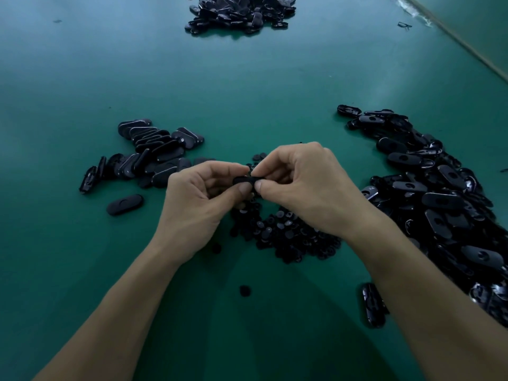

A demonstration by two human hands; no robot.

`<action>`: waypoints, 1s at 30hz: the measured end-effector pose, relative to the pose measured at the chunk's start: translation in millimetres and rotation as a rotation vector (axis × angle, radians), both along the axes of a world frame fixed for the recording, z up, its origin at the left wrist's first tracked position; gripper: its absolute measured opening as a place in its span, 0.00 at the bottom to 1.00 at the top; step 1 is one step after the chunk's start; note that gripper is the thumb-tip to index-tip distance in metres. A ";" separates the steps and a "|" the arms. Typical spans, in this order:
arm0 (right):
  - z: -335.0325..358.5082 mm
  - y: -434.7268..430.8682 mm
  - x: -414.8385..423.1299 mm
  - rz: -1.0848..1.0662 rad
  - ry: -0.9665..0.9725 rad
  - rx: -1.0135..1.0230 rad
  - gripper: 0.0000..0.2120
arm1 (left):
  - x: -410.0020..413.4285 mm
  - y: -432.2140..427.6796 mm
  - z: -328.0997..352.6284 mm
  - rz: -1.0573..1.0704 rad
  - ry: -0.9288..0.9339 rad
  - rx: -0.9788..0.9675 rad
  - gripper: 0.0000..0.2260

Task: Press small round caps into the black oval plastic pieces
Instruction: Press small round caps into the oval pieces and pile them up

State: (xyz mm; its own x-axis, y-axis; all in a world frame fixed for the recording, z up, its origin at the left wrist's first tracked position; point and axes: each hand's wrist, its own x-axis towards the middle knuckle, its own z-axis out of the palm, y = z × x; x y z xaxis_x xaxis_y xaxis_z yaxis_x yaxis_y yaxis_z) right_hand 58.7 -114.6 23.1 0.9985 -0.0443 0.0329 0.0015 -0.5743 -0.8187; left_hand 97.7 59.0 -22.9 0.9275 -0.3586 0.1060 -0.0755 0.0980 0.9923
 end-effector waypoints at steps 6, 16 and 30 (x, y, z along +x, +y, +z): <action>-2.9 6.3 -5.3 -0.037 -0.021 0.004 0.07 | -1.3 -1.3 0.2 0.012 0.002 0.014 0.09; -1.4 2.6 -7.1 -0.019 -0.002 0.121 0.09 | -6.8 -2.8 4.0 0.115 -0.085 0.032 0.11; -3.5 0.4 -15.5 -0.112 0.029 -0.083 0.13 | 9.6 15.2 -2.1 0.519 -0.517 0.436 0.08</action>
State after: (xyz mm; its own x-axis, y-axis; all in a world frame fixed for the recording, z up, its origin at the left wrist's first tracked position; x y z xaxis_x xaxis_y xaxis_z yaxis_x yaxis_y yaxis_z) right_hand 43.3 -114.2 19.6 0.9881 -0.1534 0.0127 -0.0888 -0.6356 -0.7669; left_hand 107.4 74.1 -24.9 0.8588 -0.0088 0.5122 -0.4591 -0.4568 0.7619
